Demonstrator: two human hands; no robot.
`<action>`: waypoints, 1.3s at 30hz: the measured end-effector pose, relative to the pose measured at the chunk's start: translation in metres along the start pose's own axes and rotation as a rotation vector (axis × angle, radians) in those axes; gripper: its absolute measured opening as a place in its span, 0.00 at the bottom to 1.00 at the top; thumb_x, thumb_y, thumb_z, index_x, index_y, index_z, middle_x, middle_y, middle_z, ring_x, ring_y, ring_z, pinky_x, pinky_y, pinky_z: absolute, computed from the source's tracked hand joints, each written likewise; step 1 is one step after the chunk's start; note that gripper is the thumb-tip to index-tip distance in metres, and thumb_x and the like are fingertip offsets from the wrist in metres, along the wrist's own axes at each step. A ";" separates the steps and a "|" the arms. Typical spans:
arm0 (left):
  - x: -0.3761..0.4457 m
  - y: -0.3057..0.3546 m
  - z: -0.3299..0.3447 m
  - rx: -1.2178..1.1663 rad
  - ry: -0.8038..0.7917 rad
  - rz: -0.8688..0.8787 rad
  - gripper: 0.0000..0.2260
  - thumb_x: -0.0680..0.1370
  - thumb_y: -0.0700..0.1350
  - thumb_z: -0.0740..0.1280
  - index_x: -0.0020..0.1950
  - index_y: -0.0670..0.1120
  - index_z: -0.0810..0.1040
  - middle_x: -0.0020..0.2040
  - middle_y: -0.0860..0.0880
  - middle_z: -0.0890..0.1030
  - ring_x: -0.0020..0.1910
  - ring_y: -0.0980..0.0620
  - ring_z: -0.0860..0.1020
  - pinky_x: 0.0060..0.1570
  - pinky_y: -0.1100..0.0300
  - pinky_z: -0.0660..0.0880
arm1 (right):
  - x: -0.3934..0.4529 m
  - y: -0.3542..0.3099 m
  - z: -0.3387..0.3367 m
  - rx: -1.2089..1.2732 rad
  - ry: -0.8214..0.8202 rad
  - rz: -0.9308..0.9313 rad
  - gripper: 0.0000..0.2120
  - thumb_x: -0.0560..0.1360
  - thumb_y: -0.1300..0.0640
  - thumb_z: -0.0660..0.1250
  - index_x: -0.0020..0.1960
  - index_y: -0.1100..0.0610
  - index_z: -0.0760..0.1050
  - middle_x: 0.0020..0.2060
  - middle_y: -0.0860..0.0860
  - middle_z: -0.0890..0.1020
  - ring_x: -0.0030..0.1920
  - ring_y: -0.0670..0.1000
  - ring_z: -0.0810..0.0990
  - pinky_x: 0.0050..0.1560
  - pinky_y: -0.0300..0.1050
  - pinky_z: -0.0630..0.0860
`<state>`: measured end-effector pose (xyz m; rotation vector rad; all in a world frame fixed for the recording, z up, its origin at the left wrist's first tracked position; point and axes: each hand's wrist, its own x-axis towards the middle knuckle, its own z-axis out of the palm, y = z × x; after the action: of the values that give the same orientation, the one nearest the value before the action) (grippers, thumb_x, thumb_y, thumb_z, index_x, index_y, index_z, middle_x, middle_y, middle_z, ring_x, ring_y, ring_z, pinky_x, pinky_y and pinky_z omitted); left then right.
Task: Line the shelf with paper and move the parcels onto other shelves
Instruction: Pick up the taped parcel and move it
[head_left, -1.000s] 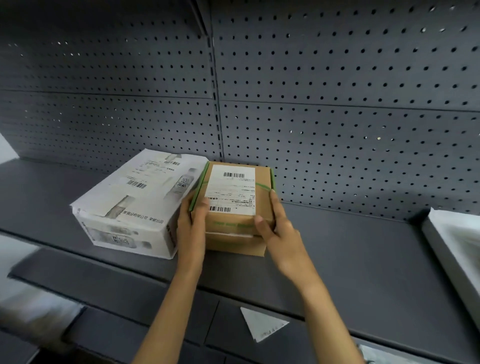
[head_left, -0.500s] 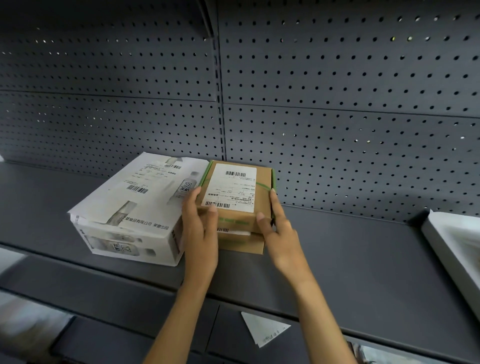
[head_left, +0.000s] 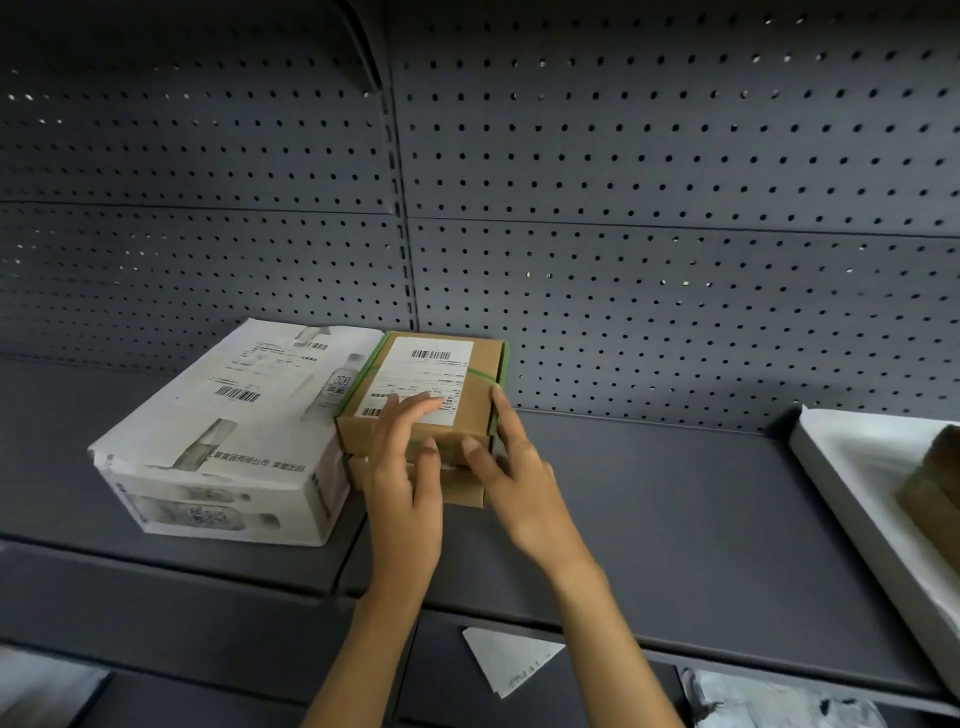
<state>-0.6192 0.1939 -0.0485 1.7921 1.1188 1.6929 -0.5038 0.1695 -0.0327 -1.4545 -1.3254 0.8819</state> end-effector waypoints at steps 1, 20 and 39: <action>0.000 0.001 0.005 -0.012 -0.009 0.005 0.18 0.77 0.33 0.59 0.63 0.44 0.78 0.66 0.45 0.79 0.72 0.43 0.72 0.70 0.49 0.69 | -0.005 -0.001 -0.006 0.001 0.011 -0.009 0.29 0.80 0.43 0.60 0.75 0.29 0.52 0.62 0.34 0.76 0.69 0.52 0.73 0.71 0.52 0.68; -0.102 0.168 0.170 -0.293 -0.318 -0.031 0.15 0.78 0.33 0.59 0.46 0.46 0.83 0.43 0.50 0.85 0.36 0.51 0.76 0.40 0.59 0.70 | -0.174 0.011 -0.254 0.118 0.619 -0.116 0.09 0.82 0.60 0.61 0.54 0.55 0.81 0.49 0.48 0.86 0.51 0.45 0.83 0.54 0.40 0.78; -0.319 0.377 0.366 -0.551 -0.771 -0.146 0.10 0.80 0.35 0.65 0.51 0.48 0.83 0.46 0.57 0.82 0.44 0.64 0.77 0.45 0.73 0.70 | -0.428 0.076 -0.499 0.111 0.946 0.043 0.12 0.83 0.58 0.59 0.53 0.55 0.82 0.48 0.49 0.87 0.50 0.47 0.84 0.48 0.35 0.76</action>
<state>-0.1459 -0.1969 -0.0132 1.6875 0.3817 0.9308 -0.0775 -0.3354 0.0046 -1.5157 -0.5235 0.1974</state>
